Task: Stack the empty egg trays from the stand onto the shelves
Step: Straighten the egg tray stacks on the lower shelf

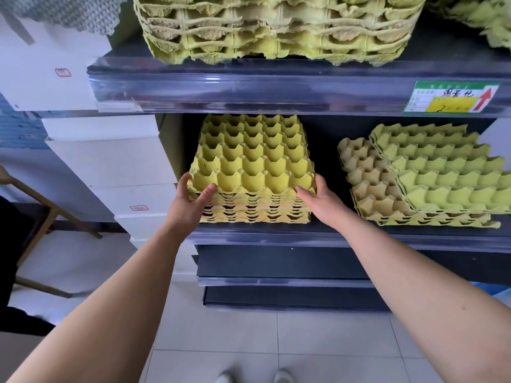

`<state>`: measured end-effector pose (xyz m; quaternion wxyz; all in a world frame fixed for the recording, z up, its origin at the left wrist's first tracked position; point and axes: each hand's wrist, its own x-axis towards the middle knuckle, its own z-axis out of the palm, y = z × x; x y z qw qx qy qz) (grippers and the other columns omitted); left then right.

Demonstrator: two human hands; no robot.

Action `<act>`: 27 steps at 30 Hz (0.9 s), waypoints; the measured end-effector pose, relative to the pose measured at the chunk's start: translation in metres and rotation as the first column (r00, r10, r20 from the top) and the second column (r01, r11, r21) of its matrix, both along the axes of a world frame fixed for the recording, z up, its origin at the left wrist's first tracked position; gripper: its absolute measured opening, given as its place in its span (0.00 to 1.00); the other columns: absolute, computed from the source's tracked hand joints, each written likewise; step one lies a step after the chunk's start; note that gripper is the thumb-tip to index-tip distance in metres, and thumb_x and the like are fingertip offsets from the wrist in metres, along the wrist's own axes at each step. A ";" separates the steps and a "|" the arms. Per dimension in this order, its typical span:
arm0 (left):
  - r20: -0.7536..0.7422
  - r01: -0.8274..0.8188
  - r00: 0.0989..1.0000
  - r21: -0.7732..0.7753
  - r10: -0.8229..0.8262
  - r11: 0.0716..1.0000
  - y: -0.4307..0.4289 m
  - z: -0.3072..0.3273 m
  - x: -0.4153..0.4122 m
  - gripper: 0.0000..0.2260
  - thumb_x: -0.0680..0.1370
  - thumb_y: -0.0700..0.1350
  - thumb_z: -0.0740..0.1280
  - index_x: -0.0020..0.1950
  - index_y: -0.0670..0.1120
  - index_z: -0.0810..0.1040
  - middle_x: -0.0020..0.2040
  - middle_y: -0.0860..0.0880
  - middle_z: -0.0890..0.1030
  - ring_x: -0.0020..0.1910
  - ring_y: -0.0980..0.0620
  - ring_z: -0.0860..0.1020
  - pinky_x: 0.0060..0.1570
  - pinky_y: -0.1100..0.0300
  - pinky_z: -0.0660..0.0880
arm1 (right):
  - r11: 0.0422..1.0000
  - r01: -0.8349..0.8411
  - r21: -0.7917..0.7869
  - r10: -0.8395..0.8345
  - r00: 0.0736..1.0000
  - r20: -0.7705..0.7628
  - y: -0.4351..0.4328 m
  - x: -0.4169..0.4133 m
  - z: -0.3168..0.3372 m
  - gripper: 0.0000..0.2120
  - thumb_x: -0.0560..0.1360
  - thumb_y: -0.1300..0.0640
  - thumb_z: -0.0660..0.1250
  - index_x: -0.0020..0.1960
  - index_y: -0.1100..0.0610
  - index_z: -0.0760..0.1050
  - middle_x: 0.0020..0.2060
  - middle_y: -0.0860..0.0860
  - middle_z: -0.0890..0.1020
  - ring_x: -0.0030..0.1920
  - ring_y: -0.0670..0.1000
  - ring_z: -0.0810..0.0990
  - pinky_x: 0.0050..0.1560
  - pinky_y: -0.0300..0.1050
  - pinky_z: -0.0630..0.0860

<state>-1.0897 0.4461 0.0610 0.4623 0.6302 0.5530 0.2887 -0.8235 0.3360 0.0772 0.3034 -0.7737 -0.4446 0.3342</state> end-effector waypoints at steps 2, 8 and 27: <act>-0.086 -0.005 0.996 0.066 0.010 0.998 0.006 0.006 0.001 0.34 0.76 0.61 0.65 0.77 0.51 0.56 0.69 0.46 0.67 0.65 0.46 0.70 0.65 0.54 0.66 | 1.000 -0.013 -0.011 0.014 0.987 0.157 0.006 0.002 0.006 0.35 0.76 0.37 0.57 0.76 0.48 0.49 0.76 0.51 0.53 0.74 0.53 0.57 0.71 0.49 0.57; -0.348 0.195 0.932 0.243 -0.103 0.950 0.045 0.027 0.018 0.44 0.69 0.74 0.60 0.78 0.52 0.57 0.78 0.49 0.58 0.74 0.46 0.63 0.71 0.45 0.63 | 0.991 -0.133 -0.029 0.130 0.866 0.483 0.048 -0.005 0.031 0.35 0.79 0.37 0.50 0.78 0.54 0.45 0.77 0.53 0.46 0.76 0.53 0.46 0.74 0.50 0.46; -0.791 0.543 0.591 0.247 -0.157 0.802 0.055 0.031 0.041 0.38 0.71 0.75 0.46 0.78 0.60 0.50 0.79 0.49 0.50 0.78 0.47 0.46 0.74 0.45 0.45 | 0.974 -0.180 -0.141 0.228 0.747 0.625 0.074 -0.001 0.027 0.33 0.79 0.37 0.47 0.76 0.56 0.54 0.77 0.54 0.54 0.76 0.54 0.50 0.75 0.52 0.49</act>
